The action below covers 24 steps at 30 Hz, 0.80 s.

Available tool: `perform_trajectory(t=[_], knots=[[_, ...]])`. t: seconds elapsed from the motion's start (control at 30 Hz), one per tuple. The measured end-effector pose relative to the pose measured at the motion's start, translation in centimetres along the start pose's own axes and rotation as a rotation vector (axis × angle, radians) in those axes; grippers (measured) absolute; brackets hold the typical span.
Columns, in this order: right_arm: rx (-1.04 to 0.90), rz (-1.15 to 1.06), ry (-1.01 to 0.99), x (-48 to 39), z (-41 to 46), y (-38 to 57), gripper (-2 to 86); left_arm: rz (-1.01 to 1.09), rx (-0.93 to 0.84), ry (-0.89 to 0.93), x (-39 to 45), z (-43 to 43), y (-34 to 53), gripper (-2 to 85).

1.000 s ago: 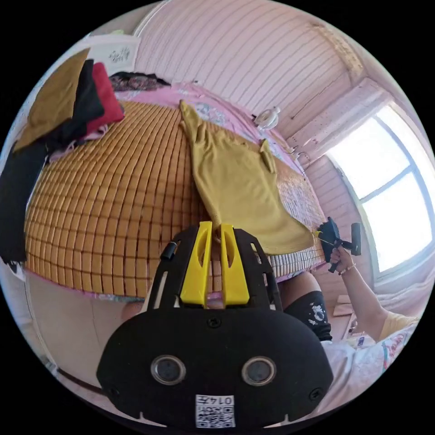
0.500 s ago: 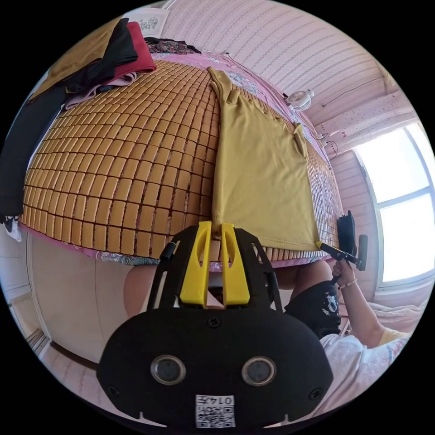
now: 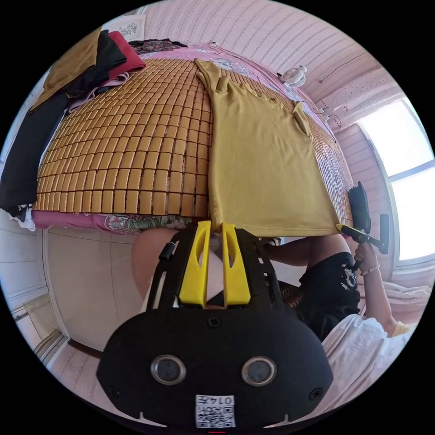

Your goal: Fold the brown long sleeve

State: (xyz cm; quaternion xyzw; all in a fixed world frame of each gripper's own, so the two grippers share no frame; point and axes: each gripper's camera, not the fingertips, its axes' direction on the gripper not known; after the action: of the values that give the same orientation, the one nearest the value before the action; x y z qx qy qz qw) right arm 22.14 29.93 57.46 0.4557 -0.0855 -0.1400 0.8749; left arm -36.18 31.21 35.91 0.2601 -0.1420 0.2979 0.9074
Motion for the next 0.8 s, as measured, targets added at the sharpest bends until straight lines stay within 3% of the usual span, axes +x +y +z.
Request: perform_trajectory(t=[0.4, 0.6, 0.8], knots=[[0.086, -0.036, 0.109, -1.0, -0.3, 3.9, 0.4, -0.024, 0.144, -0.001, 2.4, -3.2, -0.2, 3.8], [0.175, -0.098, 0.147, -1.9, -0.9, 5.1, -0.3, 0.093, 0.195, -0.013, 6.3, -4.5, -2.5, 3.9], [0.104, -0.169, 0.188, -2.6, 2.0, 1.6, -0.6, 0.236, 0.143, -0.060, 11.2, -2.3, -8.5, 4.0]])
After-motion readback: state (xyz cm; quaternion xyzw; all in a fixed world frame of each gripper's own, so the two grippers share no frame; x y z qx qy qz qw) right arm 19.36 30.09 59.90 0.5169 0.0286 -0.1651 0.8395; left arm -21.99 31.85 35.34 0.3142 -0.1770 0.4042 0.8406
